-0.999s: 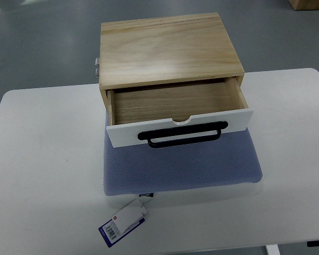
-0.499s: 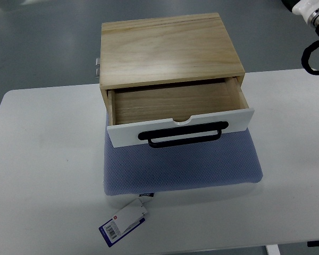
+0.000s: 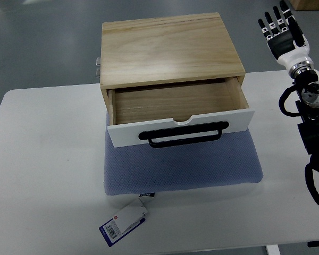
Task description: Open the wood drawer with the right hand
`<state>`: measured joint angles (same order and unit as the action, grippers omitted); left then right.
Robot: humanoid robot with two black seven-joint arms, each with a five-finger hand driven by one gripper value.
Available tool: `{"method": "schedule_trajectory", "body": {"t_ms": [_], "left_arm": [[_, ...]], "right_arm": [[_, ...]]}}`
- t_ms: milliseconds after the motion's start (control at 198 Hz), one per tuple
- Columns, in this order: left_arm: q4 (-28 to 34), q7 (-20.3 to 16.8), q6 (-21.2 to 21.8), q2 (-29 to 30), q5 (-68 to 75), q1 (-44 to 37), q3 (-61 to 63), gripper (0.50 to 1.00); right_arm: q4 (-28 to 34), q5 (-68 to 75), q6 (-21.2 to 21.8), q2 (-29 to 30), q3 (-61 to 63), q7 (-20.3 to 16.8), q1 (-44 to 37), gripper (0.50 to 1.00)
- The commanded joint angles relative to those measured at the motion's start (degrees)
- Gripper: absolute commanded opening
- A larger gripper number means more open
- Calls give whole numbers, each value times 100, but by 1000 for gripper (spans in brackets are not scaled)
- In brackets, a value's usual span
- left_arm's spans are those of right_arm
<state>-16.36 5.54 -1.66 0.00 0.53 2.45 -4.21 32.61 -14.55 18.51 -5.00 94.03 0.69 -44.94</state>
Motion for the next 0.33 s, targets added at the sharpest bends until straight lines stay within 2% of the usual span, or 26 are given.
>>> {"method": "schedule_trajectory", "body": {"t_ms": [0, 328], "left_arm": [[1, 0, -1, 0, -1, -8, -1, 1000], [1, 0, -1, 0, -1, -17, -1, 1000]], "right_arm": [[0, -4, 21, 78, 1, 10, 64, 946], [0, -4, 21, 105, 1, 160, 99, 946]]}}
